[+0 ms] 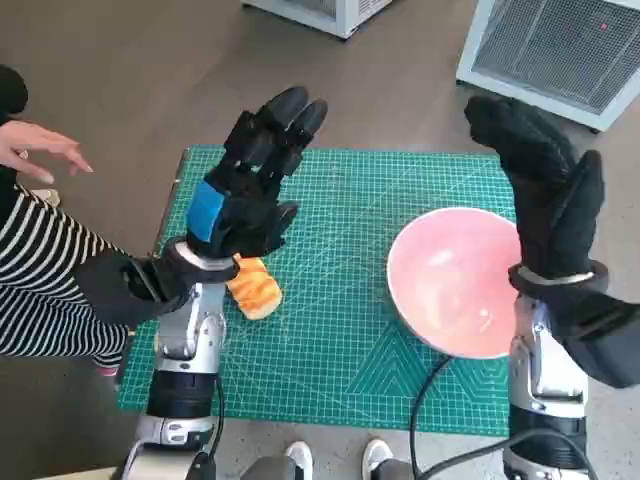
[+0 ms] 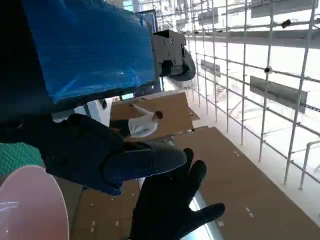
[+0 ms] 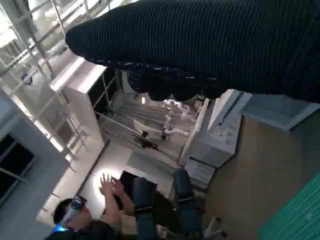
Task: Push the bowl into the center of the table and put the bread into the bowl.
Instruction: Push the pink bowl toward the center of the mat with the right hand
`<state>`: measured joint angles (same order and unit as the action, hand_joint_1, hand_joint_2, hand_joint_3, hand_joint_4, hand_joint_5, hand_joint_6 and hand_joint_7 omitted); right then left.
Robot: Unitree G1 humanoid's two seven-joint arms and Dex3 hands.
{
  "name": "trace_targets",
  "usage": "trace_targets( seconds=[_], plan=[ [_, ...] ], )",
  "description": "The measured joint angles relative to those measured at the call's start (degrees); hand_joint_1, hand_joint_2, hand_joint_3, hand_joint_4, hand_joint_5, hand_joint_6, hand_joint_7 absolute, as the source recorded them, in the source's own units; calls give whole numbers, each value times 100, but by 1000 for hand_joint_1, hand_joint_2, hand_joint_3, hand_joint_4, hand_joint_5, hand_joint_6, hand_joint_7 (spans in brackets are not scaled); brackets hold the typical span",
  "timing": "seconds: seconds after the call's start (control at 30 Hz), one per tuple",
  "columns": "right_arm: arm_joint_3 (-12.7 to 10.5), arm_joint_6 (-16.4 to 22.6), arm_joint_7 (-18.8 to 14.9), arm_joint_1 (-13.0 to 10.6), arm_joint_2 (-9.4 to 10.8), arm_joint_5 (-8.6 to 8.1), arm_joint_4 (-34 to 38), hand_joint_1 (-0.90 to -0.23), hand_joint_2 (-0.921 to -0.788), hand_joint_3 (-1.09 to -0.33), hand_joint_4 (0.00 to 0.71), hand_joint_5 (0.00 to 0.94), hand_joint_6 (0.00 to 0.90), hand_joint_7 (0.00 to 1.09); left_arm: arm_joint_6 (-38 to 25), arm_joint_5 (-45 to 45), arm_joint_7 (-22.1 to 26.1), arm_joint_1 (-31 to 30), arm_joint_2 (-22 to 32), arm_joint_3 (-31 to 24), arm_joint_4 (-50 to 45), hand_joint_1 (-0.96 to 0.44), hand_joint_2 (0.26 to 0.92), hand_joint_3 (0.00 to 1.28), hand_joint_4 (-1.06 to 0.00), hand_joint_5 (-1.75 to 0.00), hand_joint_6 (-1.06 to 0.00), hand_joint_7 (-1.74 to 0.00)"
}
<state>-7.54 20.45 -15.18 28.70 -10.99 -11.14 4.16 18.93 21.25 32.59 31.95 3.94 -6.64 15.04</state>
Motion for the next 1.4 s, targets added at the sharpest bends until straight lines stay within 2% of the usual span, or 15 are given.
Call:
trace_targets(
  seconds=[0.57, 1.4],
  plan=[
    [55, 62, -106, 56, -7, -13, 245, -678, -921, -687, 142, 0, 27, 498, 44, -1, 52, 2, 28, -42, 0, -611, 860, 459, 1, -189, 1, -524],
    [54, 59, -155, 57, -7, -40, 247, -679, -921, -684, 145, 2, 25, 517, 157, -8, 96, 75, 33, -65, 69, -589, 868, 442, 1, -236, 1, -531]
  ],
)
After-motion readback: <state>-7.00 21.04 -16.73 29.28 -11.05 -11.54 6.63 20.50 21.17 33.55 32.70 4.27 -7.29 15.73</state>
